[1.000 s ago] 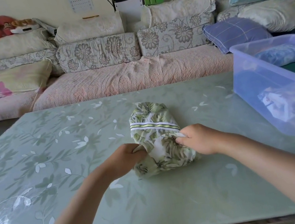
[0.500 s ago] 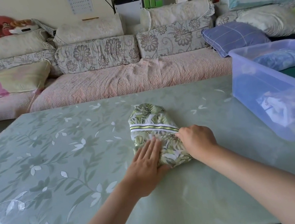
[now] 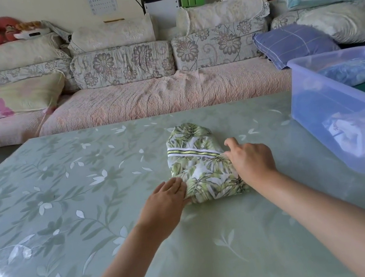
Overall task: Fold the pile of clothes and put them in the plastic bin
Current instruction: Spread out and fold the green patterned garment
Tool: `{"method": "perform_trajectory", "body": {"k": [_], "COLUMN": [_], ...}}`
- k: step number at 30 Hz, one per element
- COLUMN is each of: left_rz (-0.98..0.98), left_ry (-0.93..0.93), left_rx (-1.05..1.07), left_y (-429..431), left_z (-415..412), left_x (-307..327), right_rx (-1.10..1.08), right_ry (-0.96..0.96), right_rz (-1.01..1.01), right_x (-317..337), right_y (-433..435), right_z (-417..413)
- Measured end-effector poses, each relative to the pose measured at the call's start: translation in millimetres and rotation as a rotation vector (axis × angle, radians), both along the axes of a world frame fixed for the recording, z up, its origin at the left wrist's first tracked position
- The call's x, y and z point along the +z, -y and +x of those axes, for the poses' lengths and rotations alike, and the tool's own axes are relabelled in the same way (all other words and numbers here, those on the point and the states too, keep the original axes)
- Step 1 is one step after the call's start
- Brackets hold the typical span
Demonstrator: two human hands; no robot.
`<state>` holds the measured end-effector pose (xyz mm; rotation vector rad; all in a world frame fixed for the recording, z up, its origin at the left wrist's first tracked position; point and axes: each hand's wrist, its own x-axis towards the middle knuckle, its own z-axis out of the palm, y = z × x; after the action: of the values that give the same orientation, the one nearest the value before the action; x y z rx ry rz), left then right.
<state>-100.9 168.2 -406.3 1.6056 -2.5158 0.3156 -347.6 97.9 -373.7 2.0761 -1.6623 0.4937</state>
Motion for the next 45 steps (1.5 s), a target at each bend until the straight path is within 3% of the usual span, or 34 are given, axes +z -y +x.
{"method": "perform_trajectory", "body": {"k": [5, 8, 10, 12, 14, 18, 27, 32, 37, 39, 42, 45], "left_rz": [-0.004, 0.026, 0.006, 0.020, 0.048, 0.196, 0.354, 0.536, 0.779, 0.726, 0.613, 0.115], "left_ry": [0.148, 0.046, -0.039, -0.137, -0.173, -0.138, -0.119, -0.362, -0.795, -0.738, -0.623, -0.269], "left_rx": [0.045, 0.122, 0.076, -0.035, -0.094, 0.050, 0.023, 0.162, 0.156, 0.253, 0.408, 0.481], "left_y": [-14, -21, -20, -13, -3, 12, 19, 11, -2, 2, 10, 8], "left_z": [-1, -13, -27, -39, -42, -21, -6, -3, 2, 4, 3, -12], "left_x": [11, 30, 41, 40, 26, 5, 25, 67, 81, 77, 69, 64], "right_rx": [0.013, 0.094, 0.271, 0.521, 0.630, 0.458, 0.368, 0.354, 0.307, 0.245, 0.157, 0.073], "right_ry": [0.047, 0.136, 0.198, 0.155, 0.038, -0.131, -0.009, 0.225, 0.562, 0.637, 0.492, 0.191], "right_rz": [0.022, -0.043, -0.206, -0.243, -0.047, 0.485, 0.669, 0.769, 0.988, 0.928, 0.676, 0.524], "right_x": [4, 6, 7, 6, -2, -22, 5, 41, 49, 46, 42, 32], "right_y": [1, -2, -10, -24, -33, -28, -18, -19, -20, -20, -19, -18], "right_z": [-5, 1, 7, 12, 14, 5, 5, -3, -15, -14, -7, 1]}}
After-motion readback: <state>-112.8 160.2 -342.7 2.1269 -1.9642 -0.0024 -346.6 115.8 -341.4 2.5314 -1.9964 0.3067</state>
